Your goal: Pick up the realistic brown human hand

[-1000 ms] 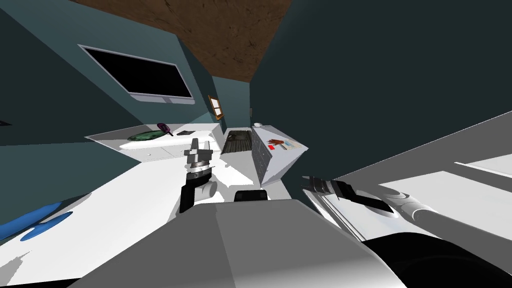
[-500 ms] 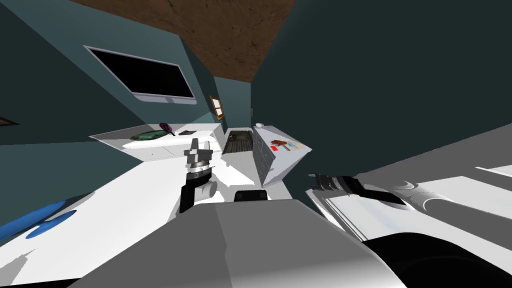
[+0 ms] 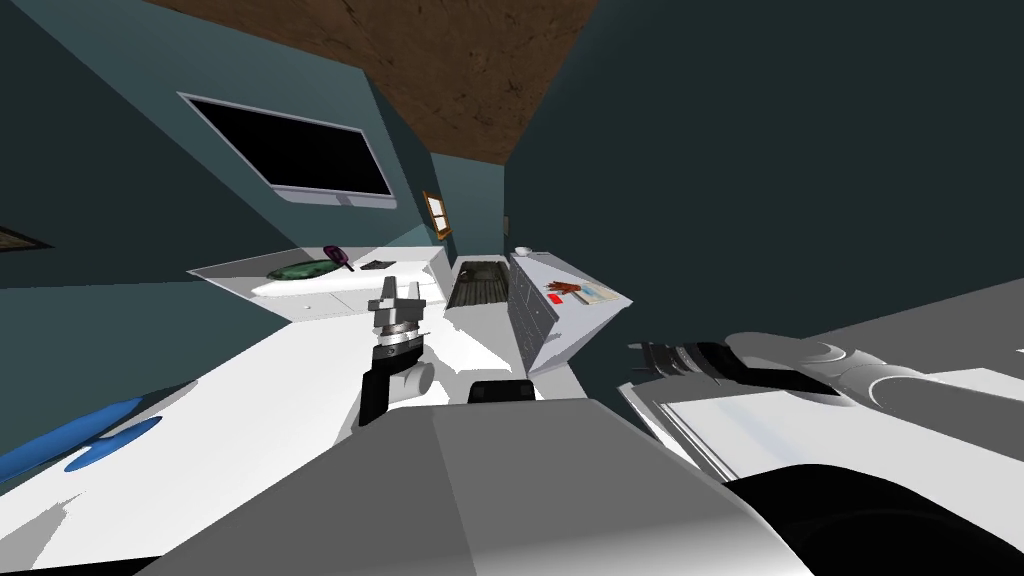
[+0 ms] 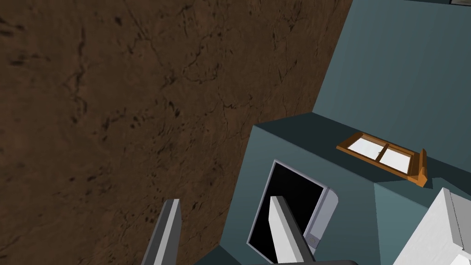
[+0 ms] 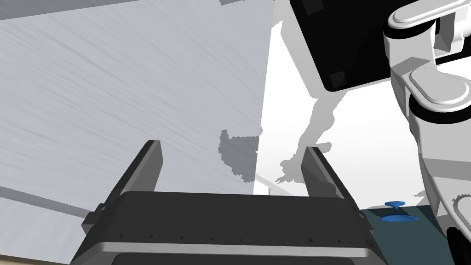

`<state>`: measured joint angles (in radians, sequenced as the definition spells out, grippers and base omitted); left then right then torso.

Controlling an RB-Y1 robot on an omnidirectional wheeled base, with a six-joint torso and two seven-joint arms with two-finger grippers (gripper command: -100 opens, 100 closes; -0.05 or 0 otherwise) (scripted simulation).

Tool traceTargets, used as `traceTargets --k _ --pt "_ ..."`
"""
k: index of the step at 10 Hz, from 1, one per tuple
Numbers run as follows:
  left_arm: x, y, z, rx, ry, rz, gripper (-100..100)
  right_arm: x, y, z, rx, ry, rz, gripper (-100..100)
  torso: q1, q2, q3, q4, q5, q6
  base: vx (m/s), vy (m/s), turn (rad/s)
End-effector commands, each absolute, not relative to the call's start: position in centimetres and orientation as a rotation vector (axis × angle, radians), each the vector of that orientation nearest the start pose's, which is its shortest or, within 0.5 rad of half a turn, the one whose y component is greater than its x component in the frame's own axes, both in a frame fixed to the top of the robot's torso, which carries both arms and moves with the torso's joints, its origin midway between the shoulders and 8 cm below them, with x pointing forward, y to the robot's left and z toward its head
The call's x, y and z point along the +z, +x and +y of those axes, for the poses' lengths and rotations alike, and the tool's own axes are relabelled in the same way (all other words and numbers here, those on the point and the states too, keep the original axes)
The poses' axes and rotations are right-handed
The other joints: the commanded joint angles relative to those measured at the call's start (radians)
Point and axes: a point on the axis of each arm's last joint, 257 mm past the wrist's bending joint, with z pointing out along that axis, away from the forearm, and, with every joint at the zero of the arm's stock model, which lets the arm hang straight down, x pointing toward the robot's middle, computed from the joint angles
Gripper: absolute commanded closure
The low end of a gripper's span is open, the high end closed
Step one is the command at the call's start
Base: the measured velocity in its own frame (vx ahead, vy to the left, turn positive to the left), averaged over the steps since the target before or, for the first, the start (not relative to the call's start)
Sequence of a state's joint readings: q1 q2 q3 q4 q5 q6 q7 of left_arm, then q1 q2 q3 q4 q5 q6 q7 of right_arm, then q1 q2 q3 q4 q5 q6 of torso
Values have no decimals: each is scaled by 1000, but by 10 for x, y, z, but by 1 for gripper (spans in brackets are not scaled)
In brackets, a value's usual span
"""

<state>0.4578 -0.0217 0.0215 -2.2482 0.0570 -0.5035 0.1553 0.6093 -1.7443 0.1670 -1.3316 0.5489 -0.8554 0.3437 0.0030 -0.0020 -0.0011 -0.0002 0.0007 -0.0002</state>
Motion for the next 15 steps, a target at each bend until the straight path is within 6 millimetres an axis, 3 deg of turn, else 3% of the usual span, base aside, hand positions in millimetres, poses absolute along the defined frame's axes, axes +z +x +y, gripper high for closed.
traceTargets --k 1,3,4,6,7,10,11,13,15 --pt "25 350 292 -1478 -753 501 0 -244 250 -592 25 -1326 2410 -100 0 0 0 0 0 0 47 63 55" --pt "25 350 292 -1478 -753 501 0 -237 254 -595 4 -1357 2412 -100 2 -2 -1 0 0 0 40 51 18" --pt "25 350 292 -1478 -753 501 0 -225 256 -613 -56 -1396 2429 -100 0 -1 0 0 0 0 57 67 66" --pt "25 350 292 -1478 -753 501 0 -218 260 -615 -75 -1424 2429 -100 2 -2 -1 -1 0 0 40 43 17" --pt "25 350 292 -1478 -753 501 0 -203 265 -631 -137 -1469 2441 -100 -1 0 0 0 -1 0 60 40 77" --pt "25 350 292 -1478 -753 501 0 -199 267 -632 -149 -1485 2440 -100 0 -1 -1 0 0 0 33 37 10" --pt "25 350 292 -1478 -753 501 0 -183 274 -645 -211 -1532 2447 -100 -1 1 0 0 -1 0 58 52 91" --pt "25 350 292 -1478 -753 501 0 -181 275 -645 -216 -1539 2446 -100 1 -3 -2 -1 0 0 56 46 21" --pt "25 350 292 -1478 -753 501 0 -152 288 -662 -320 -1620 2448 -100 1 -3 -2 -1 0 0 109 72 119"
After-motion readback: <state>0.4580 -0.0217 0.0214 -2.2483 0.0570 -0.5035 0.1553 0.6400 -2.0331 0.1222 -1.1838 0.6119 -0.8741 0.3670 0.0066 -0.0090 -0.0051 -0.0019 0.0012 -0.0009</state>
